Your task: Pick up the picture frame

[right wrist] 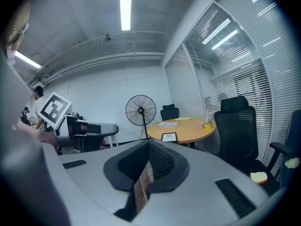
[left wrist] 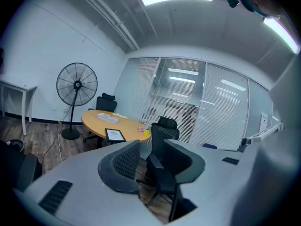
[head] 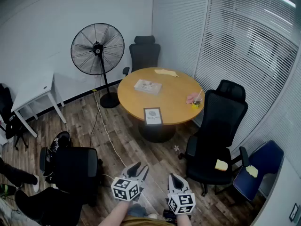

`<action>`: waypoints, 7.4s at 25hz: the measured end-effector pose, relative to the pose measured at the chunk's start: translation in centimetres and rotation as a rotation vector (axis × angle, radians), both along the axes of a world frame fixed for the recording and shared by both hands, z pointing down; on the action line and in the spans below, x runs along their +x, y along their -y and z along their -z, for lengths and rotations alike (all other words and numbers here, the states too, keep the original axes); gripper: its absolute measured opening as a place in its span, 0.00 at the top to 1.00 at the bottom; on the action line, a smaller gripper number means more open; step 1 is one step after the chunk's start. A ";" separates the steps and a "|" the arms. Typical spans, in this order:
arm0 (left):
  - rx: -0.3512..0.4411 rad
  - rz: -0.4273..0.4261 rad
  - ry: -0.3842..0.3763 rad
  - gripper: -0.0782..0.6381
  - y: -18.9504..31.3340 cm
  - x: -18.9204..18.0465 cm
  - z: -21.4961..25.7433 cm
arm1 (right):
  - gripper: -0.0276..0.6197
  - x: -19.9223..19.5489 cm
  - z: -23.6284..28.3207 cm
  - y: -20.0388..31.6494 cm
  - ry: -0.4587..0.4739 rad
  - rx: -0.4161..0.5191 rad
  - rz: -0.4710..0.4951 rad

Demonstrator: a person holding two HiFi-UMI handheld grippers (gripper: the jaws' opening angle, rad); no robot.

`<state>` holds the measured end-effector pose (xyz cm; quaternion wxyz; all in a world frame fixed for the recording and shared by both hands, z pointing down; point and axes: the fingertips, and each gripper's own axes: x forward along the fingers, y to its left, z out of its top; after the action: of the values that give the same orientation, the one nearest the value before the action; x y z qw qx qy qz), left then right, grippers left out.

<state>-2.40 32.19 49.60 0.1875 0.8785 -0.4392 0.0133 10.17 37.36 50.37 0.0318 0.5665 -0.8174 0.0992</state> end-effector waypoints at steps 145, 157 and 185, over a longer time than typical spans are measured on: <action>-0.978 -0.104 -0.326 0.69 48.2 4.1 -27.7 | 0.94 4.8 -17.7 52.1 -0.111 -0.477 0.045; -0.971 -0.104 -0.448 0.77 48.2 4.3 -25.5 | 0.94 4.6 -15.5 51.5 -0.117 -0.433 0.036; -0.841 -0.163 -0.513 0.80 49.1 5.1 -19.1 | 0.94 5.7 -10.1 49.8 -0.115 -0.299 -0.064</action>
<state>2.66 -16.93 68.69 0.6260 0.7331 -0.2655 -0.0128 15.88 -12.41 60.52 0.1593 0.5860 -0.7719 0.1880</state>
